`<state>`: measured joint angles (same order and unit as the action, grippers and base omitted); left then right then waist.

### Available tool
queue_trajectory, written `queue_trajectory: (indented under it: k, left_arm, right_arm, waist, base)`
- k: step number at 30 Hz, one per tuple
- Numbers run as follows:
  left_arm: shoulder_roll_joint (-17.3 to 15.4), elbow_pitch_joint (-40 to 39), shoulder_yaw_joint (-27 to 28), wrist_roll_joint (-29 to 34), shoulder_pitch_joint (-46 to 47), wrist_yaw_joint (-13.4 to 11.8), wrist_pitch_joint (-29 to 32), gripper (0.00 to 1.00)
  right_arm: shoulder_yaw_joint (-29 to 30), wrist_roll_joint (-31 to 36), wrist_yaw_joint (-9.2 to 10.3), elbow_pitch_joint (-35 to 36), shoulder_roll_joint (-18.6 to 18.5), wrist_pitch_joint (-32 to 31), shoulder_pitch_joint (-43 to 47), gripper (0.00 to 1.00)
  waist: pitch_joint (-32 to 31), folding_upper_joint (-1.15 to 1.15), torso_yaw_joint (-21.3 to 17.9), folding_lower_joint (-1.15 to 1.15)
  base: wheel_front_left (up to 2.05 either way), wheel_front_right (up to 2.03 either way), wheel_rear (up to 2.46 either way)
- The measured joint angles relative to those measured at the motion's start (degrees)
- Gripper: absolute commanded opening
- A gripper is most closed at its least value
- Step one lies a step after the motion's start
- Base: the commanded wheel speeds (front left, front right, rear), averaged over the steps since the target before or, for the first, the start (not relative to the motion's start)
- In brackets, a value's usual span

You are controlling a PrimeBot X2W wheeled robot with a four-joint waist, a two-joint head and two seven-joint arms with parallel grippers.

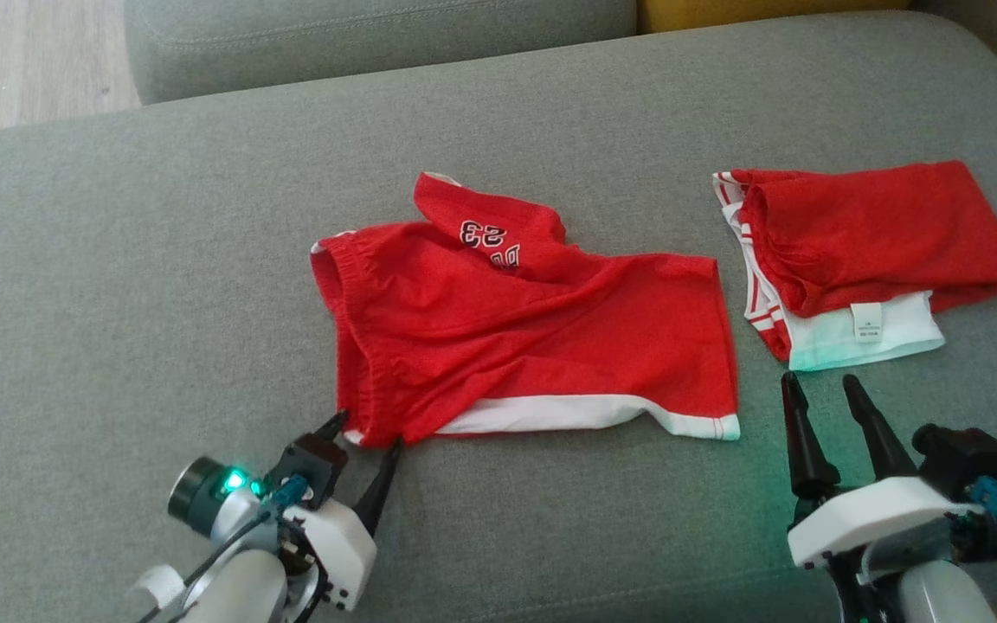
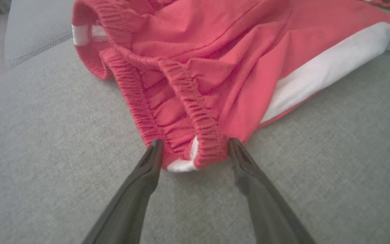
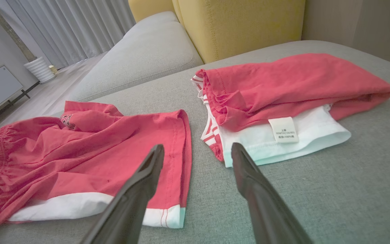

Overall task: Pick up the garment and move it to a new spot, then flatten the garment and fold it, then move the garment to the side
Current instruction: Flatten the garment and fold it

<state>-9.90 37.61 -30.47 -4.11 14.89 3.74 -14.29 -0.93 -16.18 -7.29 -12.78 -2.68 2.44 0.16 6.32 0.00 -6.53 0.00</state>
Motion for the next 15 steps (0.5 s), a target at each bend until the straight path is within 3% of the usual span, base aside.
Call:
queue_trajectory:
  k: [6, 7, 8, 10, 15]
  left_arm:
    - [0.31, 2.05, -0.27, -0.10, 1.04, 0.14, 0.00, 1.00]
    - [0.48, 2.27, -0.25, -0.47, 1.18, 0.29, 0.00, 0.75]
    - [0.63, 2.50, -0.26, -0.76, 1.24, 0.30, 0.00, 0.75]
    - [0.88, 2.77, -0.23, -1.35, 1.26, 0.41, 0.00, 0.00]
    - [2.05, 2.16, 1.02, -4.86, 1.26, 1.38, 0.00, 0.00]
  right_arm:
    - [0.01, 0.00, 0.00, -0.64, 0.00, -0.01, -0.05, 1.00]
    - [0.00, -0.04, 0.00, -0.73, 0.00, -0.01, -0.06, 1.00]
    - [-0.02, -0.23, 0.00, -0.85, 0.00, -0.02, -0.07, 1.00]
    - [-0.05, -0.51, 0.00, -1.46, 0.00, -0.77, -0.09, 1.00]
    - [-0.37, -1.18, 0.00, -4.78, 0.01, -2.67, -0.07, 1.00]
  waist:
    - [0.03, 0.00, 0.01, 0.00]
    - [0.03, 0.00, 0.04, 0.00]
    - [0.02, 0.00, 0.08, 0.00]
    - [-0.01, 0.00, 0.19, 0.00]
    - [-0.08, 0.00, 0.76, 0.00]
  base:
    - [0.00, 0.00, 0.00]
    - [0.00, 0.00, 0.00]
    - [0.00, 0.00, 0.00]
    - [0.00, 0.00, 0.00]
    - [0.00, 0.00, 0.00]
